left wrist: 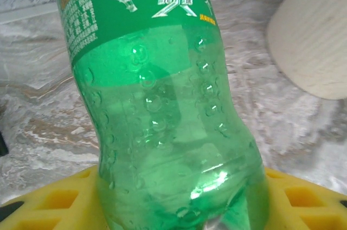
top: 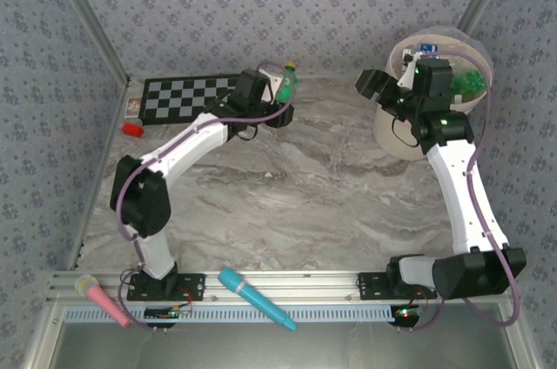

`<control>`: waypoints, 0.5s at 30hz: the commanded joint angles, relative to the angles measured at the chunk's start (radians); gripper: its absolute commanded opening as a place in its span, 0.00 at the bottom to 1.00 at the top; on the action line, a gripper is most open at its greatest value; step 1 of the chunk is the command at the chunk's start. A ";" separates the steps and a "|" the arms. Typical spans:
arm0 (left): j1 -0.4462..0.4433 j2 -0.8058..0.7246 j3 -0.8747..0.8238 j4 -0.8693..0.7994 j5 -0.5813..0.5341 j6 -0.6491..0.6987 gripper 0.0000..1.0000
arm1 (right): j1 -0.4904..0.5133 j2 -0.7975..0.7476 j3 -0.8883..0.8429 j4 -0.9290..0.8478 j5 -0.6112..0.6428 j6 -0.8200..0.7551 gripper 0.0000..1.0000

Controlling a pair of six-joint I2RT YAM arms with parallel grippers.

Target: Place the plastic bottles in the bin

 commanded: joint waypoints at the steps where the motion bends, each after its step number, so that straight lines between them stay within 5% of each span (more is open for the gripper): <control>1: -0.041 -0.116 -0.048 0.062 0.012 0.003 0.55 | -0.008 0.058 0.057 0.097 -0.195 0.069 0.72; 6: -0.107 -0.205 -0.078 0.041 -0.019 0.027 0.55 | 0.010 0.192 0.179 0.089 -0.324 0.109 0.57; 15: -0.164 -0.248 -0.066 -0.015 -0.044 0.076 0.55 | 0.101 0.378 0.390 -0.026 -0.392 0.064 0.55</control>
